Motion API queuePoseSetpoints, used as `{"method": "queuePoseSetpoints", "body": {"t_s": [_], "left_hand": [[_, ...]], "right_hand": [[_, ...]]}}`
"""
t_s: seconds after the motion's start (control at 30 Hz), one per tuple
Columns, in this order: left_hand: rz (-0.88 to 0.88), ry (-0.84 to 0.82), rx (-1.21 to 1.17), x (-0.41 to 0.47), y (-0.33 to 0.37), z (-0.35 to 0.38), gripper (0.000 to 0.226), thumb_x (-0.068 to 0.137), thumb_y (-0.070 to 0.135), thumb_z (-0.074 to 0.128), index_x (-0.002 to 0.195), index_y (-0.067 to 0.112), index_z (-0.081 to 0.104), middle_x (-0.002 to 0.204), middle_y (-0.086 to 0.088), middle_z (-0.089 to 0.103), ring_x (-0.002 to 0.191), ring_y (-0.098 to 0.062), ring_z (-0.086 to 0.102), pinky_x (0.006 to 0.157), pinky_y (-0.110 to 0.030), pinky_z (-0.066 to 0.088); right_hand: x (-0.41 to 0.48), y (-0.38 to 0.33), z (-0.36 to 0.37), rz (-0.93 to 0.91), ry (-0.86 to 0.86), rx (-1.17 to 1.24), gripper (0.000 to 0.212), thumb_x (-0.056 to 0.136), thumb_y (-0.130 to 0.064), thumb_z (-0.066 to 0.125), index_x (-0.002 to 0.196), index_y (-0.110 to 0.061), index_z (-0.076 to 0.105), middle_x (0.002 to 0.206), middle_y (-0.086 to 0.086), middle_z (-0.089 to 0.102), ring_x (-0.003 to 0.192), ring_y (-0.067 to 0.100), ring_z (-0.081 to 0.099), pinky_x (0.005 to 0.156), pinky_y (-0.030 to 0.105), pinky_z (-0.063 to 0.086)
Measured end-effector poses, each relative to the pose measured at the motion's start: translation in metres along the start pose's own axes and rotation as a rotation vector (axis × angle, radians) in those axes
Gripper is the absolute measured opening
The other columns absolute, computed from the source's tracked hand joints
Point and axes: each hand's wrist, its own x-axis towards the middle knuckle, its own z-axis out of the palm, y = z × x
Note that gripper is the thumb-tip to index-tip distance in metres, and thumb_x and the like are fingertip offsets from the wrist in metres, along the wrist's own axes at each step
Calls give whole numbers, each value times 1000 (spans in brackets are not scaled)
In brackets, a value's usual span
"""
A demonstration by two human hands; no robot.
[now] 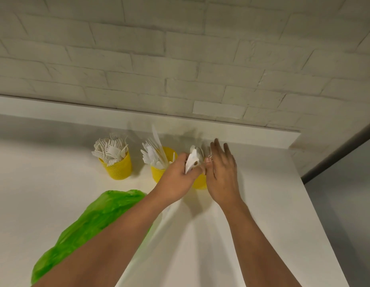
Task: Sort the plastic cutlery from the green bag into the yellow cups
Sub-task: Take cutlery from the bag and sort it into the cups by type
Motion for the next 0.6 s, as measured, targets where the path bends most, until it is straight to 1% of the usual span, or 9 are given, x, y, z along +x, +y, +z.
{"method": "queuePoseSetpoints", "body": {"t_s": [0.07,0.13,0.17,0.23,0.3,0.37,0.47,0.53,0.6], "left_hand": [[-148,-37,-324,-5,12,-8,24,99,33,57,84,18,47,61,7,39,47,-12,31,43,-25,25],[-223,-45,-596,-7,22,-15,30,100,29,52,73,22,42,64,0,25,48,-15,20,44,-23,19],[-227,-29,-707,-8,26,-18,31,100,27,52,70,22,43,65,-2,24,47,-15,21,44,-24,20],[-181,7,-866,-9,28,-23,35,99,27,52,65,21,48,61,-2,29,46,-16,29,48,-28,28],[-130,48,-798,-15,32,-27,40,99,34,51,62,19,50,59,-3,39,49,-18,40,51,-30,32],[-122,127,-590,-24,31,-30,42,99,44,50,72,12,57,62,-4,49,51,-21,49,48,-28,35],[-137,223,-457,-28,23,-35,46,93,56,51,86,13,64,78,0,57,69,-20,56,58,-33,42],[-133,208,-444,-31,22,-40,42,92,56,53,84,17,63,82,-1,57,77,-19,53,73,-36,41],[-135,166,-418,-34,24,-45,34,99,50,53,90,18,62,81,-2,55,75,-16,51,73,-32,40]], "right_hand": [[-8,-22,-9,11,130,119,56,105,-44,33,152,-16,43,165,0,30,154,17,19,124,34,23],[-20,-49,-16,42,245,267,34,100,-30,49,130,-16,60,141,-5,49,134,14,45,108,27,40],[-26,-64,-19,86,241,374,21,99,-23,53,116,-16,64,122,-9,56,117,10,56,96,26,46],[-34,-89,-22,244,45,651,10,103,-18,53,100,-17,62,95,-9,66,86,9,65,77,27,51],[-40,-108,-23,396,-161,832,14,107,-24,49,101,-20,61,90,3,71,78,22,69,71,38,56],[-44,-121,-25,468,-267,944,19,109,-29,43,106,-21,60,89,15,70,70,30,69,65,44,57],[-49,-131,-27,470,-342,979,26,110,-31,39,97,-16,55,73,13,54,49,18,50,44,27,41],[-52,-133,-27,460,-341,963,31,110,-30,40,83,-20,54,70,6,43,50,12,37,43,19,29],[-54,-134,-23,404,-288,920,35,109,-29,41,77,-27,55,64,-2,41,50,10,33,45,19,29]]}}
